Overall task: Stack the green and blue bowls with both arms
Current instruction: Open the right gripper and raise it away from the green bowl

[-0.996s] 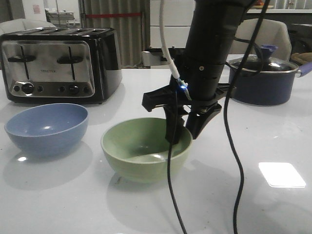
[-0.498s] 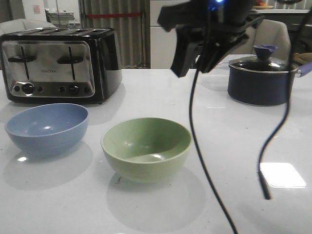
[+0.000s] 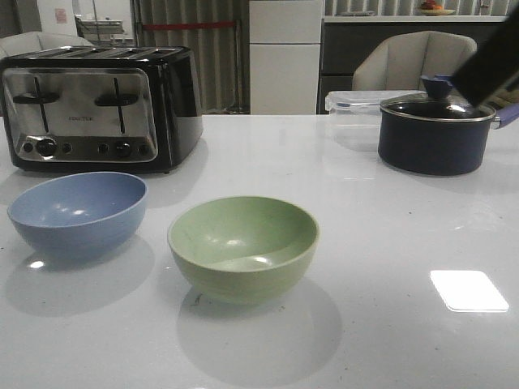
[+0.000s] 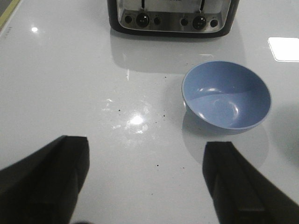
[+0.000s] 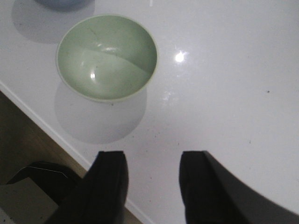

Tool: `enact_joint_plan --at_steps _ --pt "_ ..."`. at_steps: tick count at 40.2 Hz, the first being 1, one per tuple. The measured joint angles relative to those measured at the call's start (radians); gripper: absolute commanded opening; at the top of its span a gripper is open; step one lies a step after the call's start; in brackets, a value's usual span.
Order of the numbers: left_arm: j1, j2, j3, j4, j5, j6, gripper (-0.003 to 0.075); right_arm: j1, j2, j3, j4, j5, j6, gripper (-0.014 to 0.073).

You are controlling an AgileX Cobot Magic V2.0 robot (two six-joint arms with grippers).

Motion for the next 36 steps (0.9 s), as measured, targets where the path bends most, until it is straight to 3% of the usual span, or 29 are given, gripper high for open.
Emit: enact_joint_plan --at_steps 9,19,26,36 --pt "0.0 0.0 0.0 0.0 0.0 0.0 0.056 0.0 -0.175 0.138 -0.002 0.0 0.0 0.039" --pt "-0.037 0.016 -0.004 0.0 0.0 0.022 0.056 0.0 -0.221 0.164 -0.002 0.004 0.0 0.039" --pt "-0.095 0.117 -0.049 0.003 0.05 0.026 0.0561 0.0 -0.221 0.164 -0.002 0.004 0.0 0.039" --pt "-0.103 0.354 -0.195 0.003 0.148 0.026 0.0562 0.0 -0.221 0.164 -0.002 0.004 0.0 0.039"
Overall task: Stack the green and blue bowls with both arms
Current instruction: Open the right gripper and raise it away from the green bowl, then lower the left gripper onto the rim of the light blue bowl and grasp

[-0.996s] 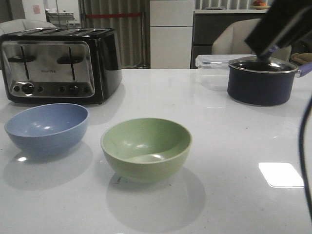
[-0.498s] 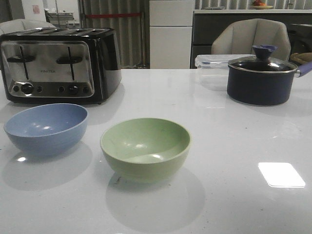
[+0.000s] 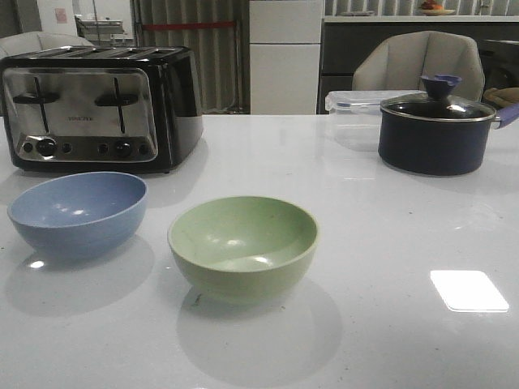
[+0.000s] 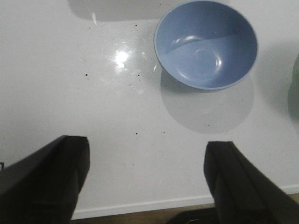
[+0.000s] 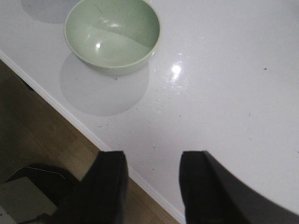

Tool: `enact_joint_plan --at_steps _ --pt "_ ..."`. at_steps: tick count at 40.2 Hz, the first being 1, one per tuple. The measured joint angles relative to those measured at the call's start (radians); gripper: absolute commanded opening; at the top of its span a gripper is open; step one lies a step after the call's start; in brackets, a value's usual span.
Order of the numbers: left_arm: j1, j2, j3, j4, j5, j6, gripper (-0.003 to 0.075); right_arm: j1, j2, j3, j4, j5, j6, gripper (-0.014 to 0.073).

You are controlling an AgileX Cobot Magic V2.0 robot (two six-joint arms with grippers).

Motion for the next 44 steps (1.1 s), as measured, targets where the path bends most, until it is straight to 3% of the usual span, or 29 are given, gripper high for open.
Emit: enact_joint_plan --at_steps 9,16,36,39,44 --pt "0.0 0.248 -0.136 0.001 -0.013 0.0 0.0566 0.0 0.0 0.0 0.0 0.0 0.0 0.039" --pt "-0.005 0.425 -0.232 0.001 -0.045 0.0 0.063 0.0 0.0 0.0 0.0 0.0 0.0 0.039" --pt "-0.004 0.882 -0.446 -0.03 -0.065 0.0 0.0614 0.0 0.0 0.0 0.0 0.0 0.0 0.039" --pt "-0.004 0.922 -0.462 -0.034 -0.064 0.002 0.0587 0.0 0.0 0.0 0.0 0.0 0.0 0.039" --pt "-0.004 0.958 -0.482 -0.04 -0.066 0.002 0.0438 0.0 0.0 0.0 0.0 0.0 0.0 0.039"
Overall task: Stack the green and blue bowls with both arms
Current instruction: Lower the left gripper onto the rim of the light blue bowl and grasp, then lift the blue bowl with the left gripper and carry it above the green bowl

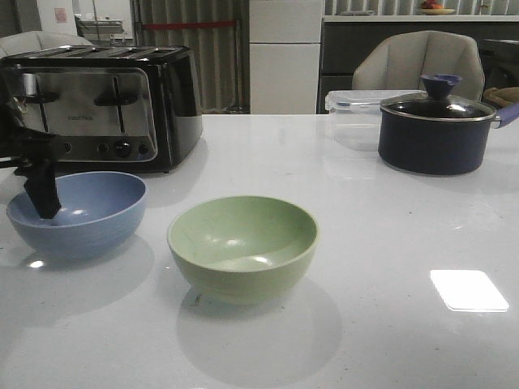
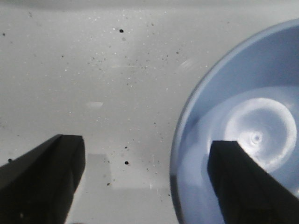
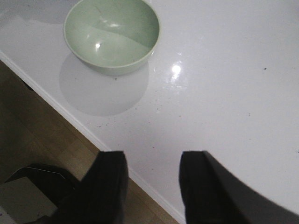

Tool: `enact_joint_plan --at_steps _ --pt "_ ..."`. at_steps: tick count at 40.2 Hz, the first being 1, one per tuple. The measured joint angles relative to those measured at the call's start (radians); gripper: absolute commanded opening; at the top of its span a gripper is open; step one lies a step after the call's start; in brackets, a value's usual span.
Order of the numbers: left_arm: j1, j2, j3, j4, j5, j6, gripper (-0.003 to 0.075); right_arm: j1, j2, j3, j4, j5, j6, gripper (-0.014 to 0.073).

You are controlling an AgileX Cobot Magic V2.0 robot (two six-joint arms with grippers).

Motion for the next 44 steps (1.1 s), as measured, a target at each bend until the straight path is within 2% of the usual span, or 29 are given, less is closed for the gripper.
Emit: enact_joint_plan --at_steps 5,13,22,33,44 --pt "0.0 0.007 -0.004 0.0 -0.001 0.0 0.0276 0.0 0.0 0.0 0.0 0.0 0.0 0.039" --pt "0.0 0.008 -0.01 -0.002 -0.001 0.0 0.0093 0.0 0.0 0.0 0.0 0.0 0.0 0.039" --pt "0.0 0.008 -0.026 -0.02 0.019 0.017 0.0098 0.0 0.0 0.0 0.0 0.0 0.0 0.039" --pt "-0.013 -0.067 -0.147 -0.173 0.184 0.207 0.0098 0.0 0.0 0.0 0.0 0.0 0.0 0.039" --pt "-0.171 -0.097 -0.312 -0.235 0.32 0.262 0.0098 0.0 0.0 0.0 0.0 0.0 0.0 0.039"
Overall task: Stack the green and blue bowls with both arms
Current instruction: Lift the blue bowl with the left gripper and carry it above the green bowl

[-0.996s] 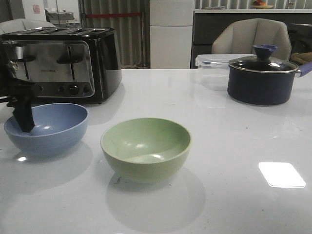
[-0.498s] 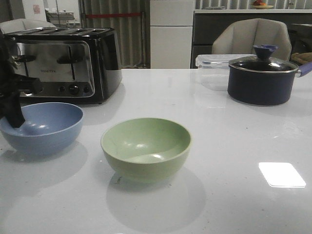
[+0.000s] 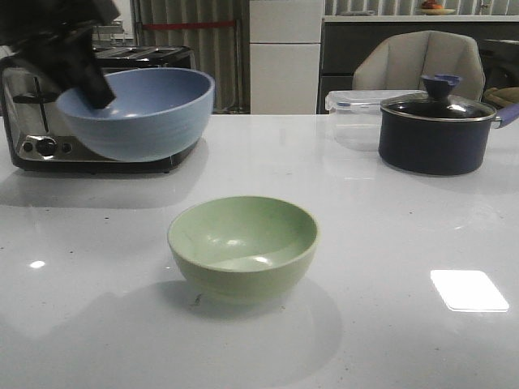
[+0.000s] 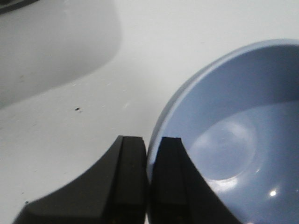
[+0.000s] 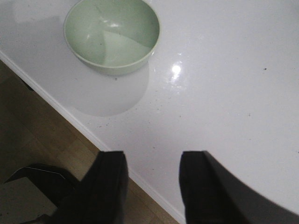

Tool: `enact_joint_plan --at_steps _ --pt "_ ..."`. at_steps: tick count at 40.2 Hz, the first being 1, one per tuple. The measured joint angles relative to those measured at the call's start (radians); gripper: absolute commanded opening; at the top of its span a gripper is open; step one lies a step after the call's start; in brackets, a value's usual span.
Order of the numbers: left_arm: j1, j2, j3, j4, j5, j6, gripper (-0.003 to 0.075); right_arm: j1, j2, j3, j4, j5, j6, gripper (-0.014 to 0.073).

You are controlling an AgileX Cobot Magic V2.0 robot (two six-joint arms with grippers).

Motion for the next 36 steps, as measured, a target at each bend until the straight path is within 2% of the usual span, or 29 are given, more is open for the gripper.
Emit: enact_joint_plan --at_steps 10,16,36 --pt "-0.176 0.0 -0.016 -0.006 0.0 0.017 0.0098 0.0 0.0 0.0 0.0 0.0 0.0 0.039" --pt "-0.233 0.0 -0.016 -0.006 -0.016 0.024 0.0098 0.0 0.0 0.0 0.0 0.0 0.0 0.039" --pt "-0.248 0.012 -0.009 0.04 -0.054 0.025 0.0098 0.0 0.0 0.0 0.0 0.0 0.0 0.039"
